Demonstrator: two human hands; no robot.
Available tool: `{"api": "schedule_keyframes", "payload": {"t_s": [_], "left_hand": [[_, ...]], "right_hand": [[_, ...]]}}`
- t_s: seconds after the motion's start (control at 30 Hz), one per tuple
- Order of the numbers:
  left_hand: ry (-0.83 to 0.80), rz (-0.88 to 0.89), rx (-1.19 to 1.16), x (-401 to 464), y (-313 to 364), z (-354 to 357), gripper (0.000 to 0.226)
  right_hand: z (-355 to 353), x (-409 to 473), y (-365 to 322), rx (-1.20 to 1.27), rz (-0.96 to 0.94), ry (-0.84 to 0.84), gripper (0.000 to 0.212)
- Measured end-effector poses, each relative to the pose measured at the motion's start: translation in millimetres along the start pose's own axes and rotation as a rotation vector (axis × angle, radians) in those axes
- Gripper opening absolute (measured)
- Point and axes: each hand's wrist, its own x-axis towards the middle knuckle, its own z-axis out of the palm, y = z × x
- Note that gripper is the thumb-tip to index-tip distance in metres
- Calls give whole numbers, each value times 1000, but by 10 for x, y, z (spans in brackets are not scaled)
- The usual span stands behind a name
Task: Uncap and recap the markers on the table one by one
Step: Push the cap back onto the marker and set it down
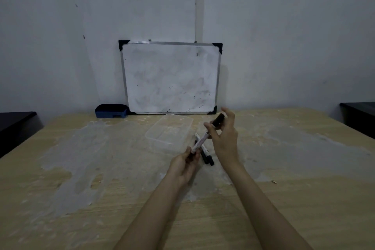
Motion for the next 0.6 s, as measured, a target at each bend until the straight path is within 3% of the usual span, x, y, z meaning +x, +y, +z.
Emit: {"api": "schedule_keyframes", "payload": {"t_s": [0.13,0.33,0.4,0.5,0.6], "left_hand": [[-30,34,190,14,83,22,27],[14,238,795,-113,394,22,18],[85,419,982,-139,516,34,11],[342,810,1220,-63,640,54,12],[462,952,1323,81,711,108,18]], "right_hand": [[-4,26,50,201,100,104,38],[-91,21,285,471,426,288,36],[-131,0,387,550,541,386,35],[-170,-77,540,560,651,428,38],[-172,-116,629,549,683,414,40]]}}
